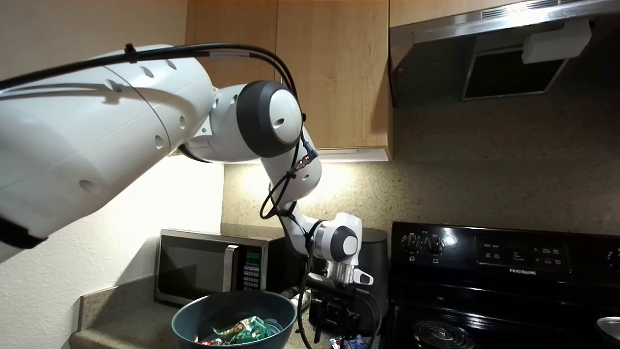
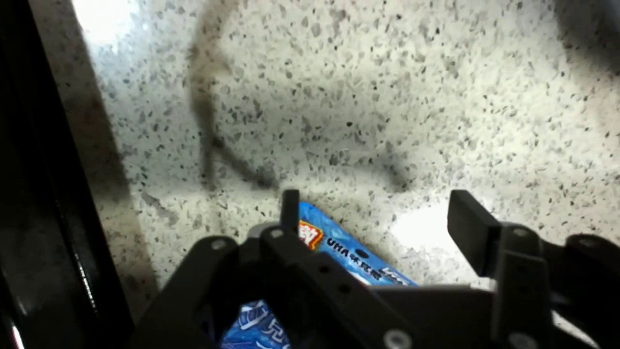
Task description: Put all the snacks in the bowl
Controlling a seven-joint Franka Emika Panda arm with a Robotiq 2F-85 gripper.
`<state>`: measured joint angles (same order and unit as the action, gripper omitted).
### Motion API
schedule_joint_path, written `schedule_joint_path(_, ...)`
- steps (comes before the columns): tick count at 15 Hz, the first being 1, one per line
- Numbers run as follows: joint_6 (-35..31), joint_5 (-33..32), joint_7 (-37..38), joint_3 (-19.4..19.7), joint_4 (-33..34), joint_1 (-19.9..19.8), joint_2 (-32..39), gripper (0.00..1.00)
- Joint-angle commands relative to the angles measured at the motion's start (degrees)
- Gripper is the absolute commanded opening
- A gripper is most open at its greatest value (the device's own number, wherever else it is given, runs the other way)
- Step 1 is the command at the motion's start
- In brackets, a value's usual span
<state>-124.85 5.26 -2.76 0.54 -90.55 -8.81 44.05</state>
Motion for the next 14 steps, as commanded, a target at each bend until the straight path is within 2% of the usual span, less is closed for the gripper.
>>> schedule_joint_path(1,-2.3,-1.2,-1.0,1.0,0.0,0.7,0.5,1.00)
schedule_joint_path(7,-4.5,-3.8,-1.1,1.7,0.0,1.4,2.1,1.00)
schedule_joint_path(8,-4.8,-4.2,-1.1,1.7,0.1,1.5,2.3,0.97)
schedule_joint_path(9,-5.0,-4.5,-1.0,1.8,0.2,1.6,2.5,0.75)
schedule_joint_path(11,-5.4,-4.9,-1.2,1.7,0.2,1.6,2.8,0.72)
schedule_joint_path(14,-5.4,-5.4,-1.4,1.7,0.3,1.6,2.8,0.52)
